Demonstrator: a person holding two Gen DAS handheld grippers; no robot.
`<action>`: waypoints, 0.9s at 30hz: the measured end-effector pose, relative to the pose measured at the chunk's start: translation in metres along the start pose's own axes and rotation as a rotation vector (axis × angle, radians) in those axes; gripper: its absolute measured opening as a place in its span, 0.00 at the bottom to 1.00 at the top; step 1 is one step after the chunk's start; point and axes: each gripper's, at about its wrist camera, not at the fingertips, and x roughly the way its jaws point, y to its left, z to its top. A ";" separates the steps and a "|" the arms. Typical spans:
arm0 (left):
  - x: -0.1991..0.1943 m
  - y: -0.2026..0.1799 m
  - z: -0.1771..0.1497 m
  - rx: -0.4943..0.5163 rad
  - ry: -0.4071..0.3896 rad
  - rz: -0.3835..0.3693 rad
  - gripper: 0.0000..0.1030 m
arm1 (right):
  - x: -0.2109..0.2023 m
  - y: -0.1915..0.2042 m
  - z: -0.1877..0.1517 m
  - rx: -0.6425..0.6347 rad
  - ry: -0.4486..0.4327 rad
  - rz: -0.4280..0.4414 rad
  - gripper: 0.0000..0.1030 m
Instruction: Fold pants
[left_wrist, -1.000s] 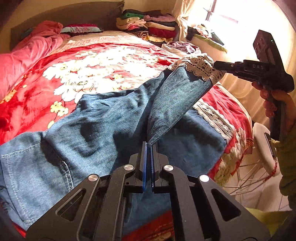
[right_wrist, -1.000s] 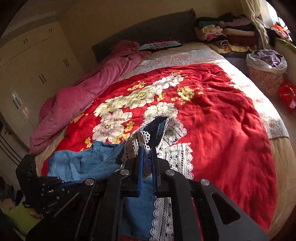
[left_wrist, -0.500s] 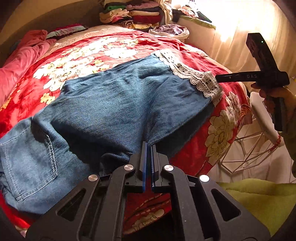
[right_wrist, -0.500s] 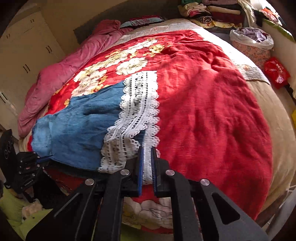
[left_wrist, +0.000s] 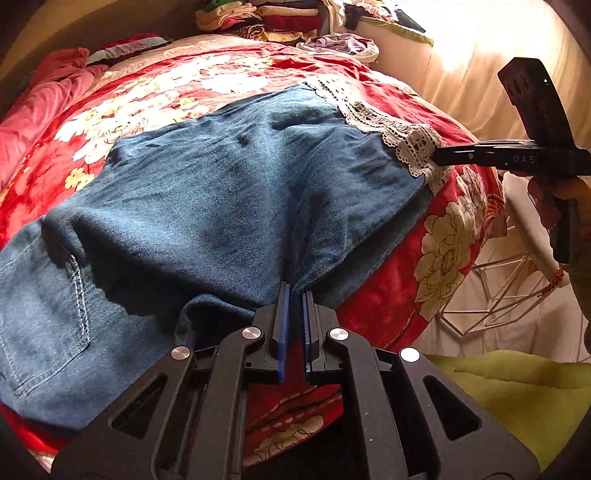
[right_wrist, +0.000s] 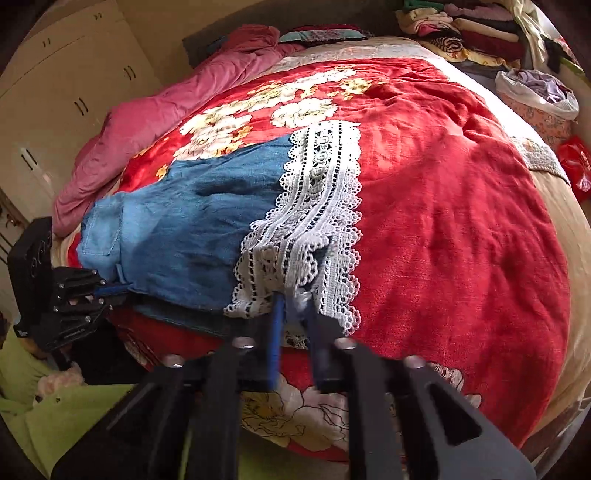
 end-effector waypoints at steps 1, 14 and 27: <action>-0.002 -0.001 0.000 0.002 -0.007 0.001 0.00 | -0.002 0.002 0.000 -0.021 -0.005 -0.012 0.07; 0.009 -0.012 -0.004 0.065 0.046 -0.066 0.16 | -0.012 -0.015 0.002 -0.027 0.023 -0.081 0.21; 0.010 -0.026 -0.008 0.113 0.049 -0.102 0.45 | 0.052 0.027 0.005 -0.153 0.096 -0.054 0.33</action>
